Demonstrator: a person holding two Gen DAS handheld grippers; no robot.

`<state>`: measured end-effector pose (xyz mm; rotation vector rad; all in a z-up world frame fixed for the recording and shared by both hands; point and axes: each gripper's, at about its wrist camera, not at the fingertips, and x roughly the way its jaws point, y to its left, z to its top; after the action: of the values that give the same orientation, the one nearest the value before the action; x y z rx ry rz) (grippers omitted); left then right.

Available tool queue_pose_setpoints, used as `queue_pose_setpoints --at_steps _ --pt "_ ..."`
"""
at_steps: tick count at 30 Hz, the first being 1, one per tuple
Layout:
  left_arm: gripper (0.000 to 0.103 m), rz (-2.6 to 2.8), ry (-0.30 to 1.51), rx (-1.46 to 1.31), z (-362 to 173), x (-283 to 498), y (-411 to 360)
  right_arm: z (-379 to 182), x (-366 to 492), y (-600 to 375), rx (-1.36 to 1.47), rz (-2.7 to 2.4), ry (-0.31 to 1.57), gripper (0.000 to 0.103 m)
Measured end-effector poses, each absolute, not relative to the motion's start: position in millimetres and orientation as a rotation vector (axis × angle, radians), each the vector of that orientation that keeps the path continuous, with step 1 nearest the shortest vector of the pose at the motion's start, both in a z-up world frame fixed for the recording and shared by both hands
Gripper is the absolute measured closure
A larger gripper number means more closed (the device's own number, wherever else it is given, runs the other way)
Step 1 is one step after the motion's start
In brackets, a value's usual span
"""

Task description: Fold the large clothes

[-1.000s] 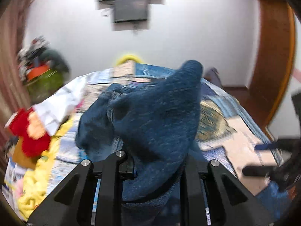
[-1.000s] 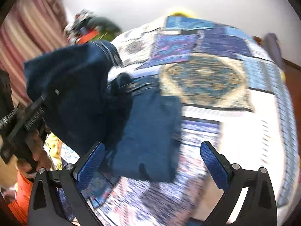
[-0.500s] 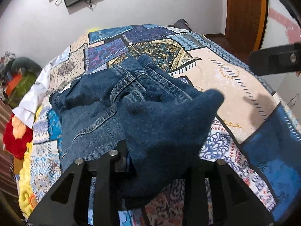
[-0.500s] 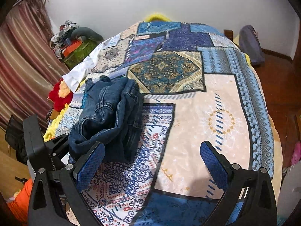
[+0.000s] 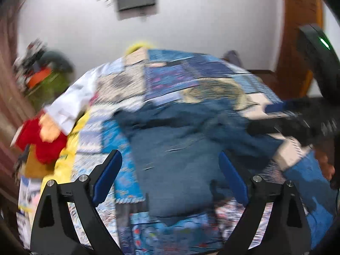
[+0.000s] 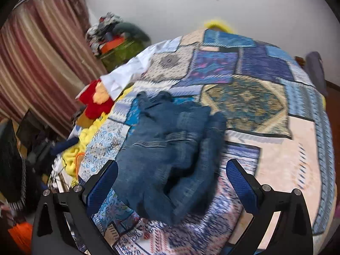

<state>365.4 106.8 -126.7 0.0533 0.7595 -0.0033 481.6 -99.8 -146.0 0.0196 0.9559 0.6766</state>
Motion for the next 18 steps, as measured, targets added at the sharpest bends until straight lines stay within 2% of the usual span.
queue_pose_setpoints --at_steps 6,8,10,15,18 --pt "0.011 0.044 0.957 -0.071 -201.9 389.3 154.9 -206.7 496.9 -87.8 -0.103 0.593 1.085 0.002" --pt "0.006 0.040 0.978 -0.054 -226.0 385.9 156.0 -224.6 498.7 -101.6 -0.086 0.602 1.119 0.002" --pt "0.000 0.028 0.939 -0.099 -234.2 373.6 161.3 -238.7 498.0 -119.9 -0.034 0.616 1.151 0.001" --pt "0.000 0.016 0.952 -0.176 -237.5 353.3 165.1 -250.3 488.7 -158.3 0.056 0.631 1.182 0.001" --pt "0.000 0.028 0.999 -0.131 -233.2 346.1 169.0 -242.3 480.8 -170.1 0.012 0.606 1.160 0.001"
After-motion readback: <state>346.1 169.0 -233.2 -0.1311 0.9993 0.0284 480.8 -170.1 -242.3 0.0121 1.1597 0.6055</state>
